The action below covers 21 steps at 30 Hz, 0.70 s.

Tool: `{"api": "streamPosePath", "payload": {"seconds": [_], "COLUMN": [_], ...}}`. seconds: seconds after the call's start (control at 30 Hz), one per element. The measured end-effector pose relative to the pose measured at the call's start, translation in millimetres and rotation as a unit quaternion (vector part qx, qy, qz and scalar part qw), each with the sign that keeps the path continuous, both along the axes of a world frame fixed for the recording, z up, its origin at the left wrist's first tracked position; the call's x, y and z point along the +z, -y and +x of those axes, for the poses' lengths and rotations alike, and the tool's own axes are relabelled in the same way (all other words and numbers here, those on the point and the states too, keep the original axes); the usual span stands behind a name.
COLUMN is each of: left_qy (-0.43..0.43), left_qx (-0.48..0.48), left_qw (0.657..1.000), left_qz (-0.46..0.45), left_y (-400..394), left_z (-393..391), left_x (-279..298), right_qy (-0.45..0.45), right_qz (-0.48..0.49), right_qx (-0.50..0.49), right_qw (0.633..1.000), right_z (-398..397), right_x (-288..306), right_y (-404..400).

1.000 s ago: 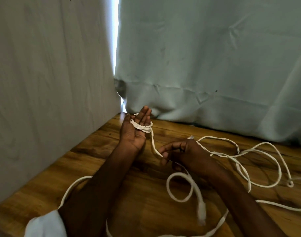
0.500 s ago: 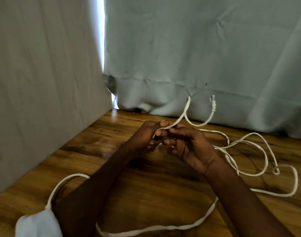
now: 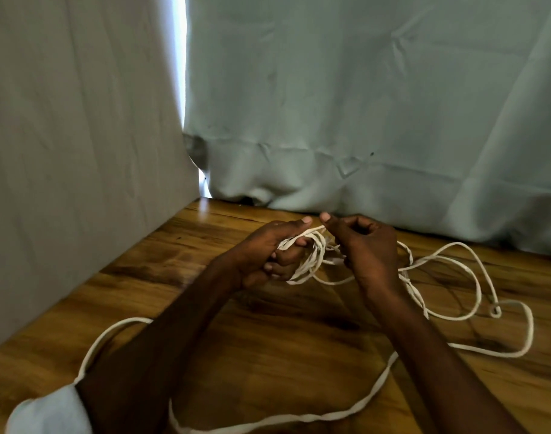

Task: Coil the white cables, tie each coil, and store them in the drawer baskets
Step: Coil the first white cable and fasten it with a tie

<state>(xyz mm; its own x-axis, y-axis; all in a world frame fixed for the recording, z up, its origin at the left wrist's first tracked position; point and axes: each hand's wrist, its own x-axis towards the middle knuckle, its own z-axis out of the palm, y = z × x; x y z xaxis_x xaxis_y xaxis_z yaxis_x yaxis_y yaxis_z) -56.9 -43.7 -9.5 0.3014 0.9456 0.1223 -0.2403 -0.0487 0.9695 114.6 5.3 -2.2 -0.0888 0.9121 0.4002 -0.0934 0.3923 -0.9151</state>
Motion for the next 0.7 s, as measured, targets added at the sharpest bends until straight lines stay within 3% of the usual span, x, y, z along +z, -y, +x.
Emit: {"api": "streamPosePath", "payload": {"seconds": [0.07,0.17,0.3,0.6,0.7], "left_qy": [0.004,0.053,0.146,0.086,0.091], "left_qx": [0.002,-0.02,-0.036,0.014,0.019], "left_qw": [1.0,0.998,0.989,0.996,0.995], "left_qz": [-0.003,0.0,-0.008,0.033,0.037], "left_y": [0.9,0.7,0.4,0.9,1.3], "left_z": [0.3,-1.6,-5.0,3.8,5.0], "left_x": [1.0,2.4,4.9,3.3,5.4], "right_qy": [0.027,0.152,0.192,0.34,0.346], "right_qz": [0.105,0.254,0.225,0.289,0.29], "right_qx": [-0.021,0.0,0.119,0.05,0.047], "right_qw": [0.994,0.955,0.948,0.894,0.891], "right_z": [1.4,5.8,3.1,3.1,6.9], "right_x": [-2.0,-4.7,-8.4,-10.1,-8.9], "right_y": [-3.1,-9.2,-8.3,-14.0,-19.3]}}
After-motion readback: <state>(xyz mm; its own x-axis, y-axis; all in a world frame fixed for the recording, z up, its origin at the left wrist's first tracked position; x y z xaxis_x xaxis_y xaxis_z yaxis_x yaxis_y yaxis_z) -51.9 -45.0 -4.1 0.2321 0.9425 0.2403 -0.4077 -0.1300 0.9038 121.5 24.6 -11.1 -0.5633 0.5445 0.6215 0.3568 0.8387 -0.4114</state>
